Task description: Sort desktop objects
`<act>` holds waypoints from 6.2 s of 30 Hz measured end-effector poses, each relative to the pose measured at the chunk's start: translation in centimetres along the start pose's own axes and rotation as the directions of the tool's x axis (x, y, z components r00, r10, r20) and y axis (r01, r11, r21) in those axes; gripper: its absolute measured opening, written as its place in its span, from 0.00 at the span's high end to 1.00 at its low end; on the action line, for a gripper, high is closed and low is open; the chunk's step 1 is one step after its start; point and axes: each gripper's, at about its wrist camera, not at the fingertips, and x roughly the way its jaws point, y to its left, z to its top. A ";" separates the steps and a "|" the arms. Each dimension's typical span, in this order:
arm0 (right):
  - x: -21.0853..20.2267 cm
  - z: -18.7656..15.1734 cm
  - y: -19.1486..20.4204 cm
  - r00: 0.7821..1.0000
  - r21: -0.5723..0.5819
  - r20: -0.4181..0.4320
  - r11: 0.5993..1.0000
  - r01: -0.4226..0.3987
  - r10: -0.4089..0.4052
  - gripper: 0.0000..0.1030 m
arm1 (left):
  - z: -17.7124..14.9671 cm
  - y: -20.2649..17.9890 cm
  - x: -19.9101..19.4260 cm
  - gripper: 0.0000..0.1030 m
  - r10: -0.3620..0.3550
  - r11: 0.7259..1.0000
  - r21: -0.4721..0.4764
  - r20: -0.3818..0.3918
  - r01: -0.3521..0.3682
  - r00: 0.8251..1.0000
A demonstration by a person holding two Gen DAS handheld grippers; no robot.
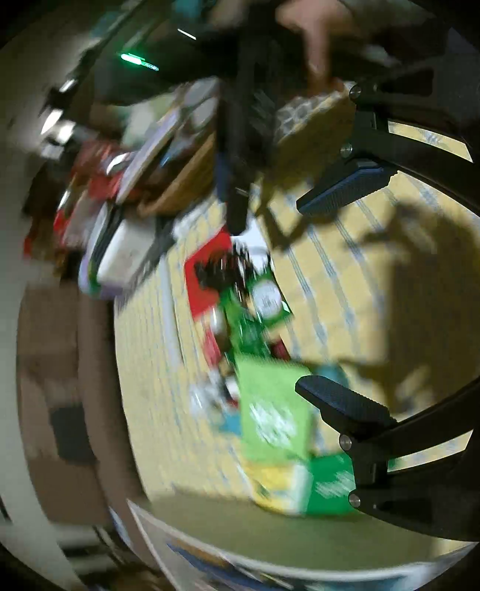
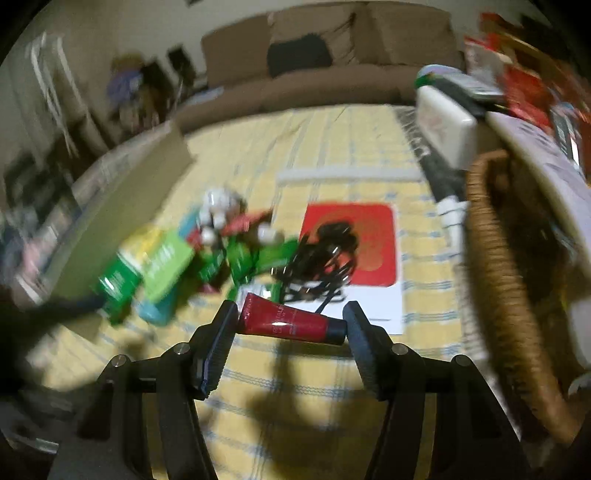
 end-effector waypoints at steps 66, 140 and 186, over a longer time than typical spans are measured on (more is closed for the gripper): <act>27.7 25.9 38.0 0.890 0.040 -0.258 0.924 -0.380 0.377 0.39 | 7.0 48.1 -8.2 0.77 0.247 0.832 -0.471 -0.161 -0.294 0.956; -2.6 -3.3 0.5 0.996 0.011 0.051 0.997 0.078 -0.079 0.00 | -4.5 2.3 -1.8 0.00 0.257 0.932 -0.263 -0.010 -0.250 0.966; 3.4 -7.1 1.1 0.958 -0.090 -0.060 0.958 0.273 -0.279 0.00 | -6.7 3.0 2.7 0.00 0.333 0.906 -0.230 -0.137 -0.357 0.933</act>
